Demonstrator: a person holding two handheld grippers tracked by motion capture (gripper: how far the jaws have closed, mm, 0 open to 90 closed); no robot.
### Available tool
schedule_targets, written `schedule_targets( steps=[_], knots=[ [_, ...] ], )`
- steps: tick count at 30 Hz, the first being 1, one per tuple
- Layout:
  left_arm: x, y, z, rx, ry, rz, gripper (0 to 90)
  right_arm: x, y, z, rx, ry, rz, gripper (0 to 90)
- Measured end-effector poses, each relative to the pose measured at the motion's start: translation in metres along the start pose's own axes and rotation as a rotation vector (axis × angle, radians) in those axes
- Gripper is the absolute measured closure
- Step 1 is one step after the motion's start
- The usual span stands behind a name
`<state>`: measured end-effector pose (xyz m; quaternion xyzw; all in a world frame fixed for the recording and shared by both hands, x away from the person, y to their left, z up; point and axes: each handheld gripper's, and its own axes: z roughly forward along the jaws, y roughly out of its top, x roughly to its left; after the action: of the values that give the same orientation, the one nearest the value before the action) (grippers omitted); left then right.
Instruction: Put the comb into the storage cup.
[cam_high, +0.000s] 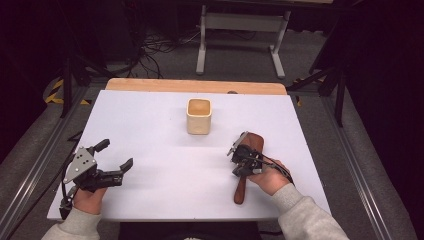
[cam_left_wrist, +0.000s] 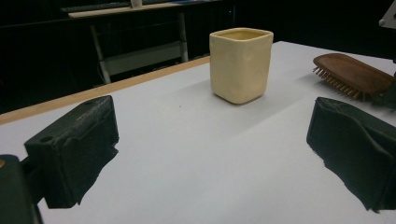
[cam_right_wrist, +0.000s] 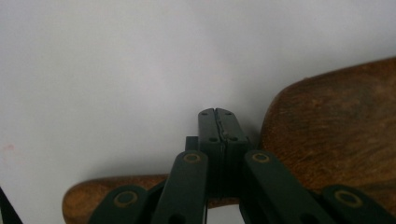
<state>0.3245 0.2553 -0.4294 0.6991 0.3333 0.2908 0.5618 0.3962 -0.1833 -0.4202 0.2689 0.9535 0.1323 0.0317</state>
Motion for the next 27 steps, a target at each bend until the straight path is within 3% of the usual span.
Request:
schedule_targets(
  steps=[19,27],
  knots=[
    [-0.001,-0.001,0.002,0.003,-0.004,0.0,3.1,-0.008,-0.039,-0.006,0.008,-0.038,0.064,90.0],
    [-0.002,-0.001,0.002,0.004,-0.002,0.0,3.1,-0.013,-0.042,-0.005,0.01,-0.051,0.079,90.0]
  ],
)
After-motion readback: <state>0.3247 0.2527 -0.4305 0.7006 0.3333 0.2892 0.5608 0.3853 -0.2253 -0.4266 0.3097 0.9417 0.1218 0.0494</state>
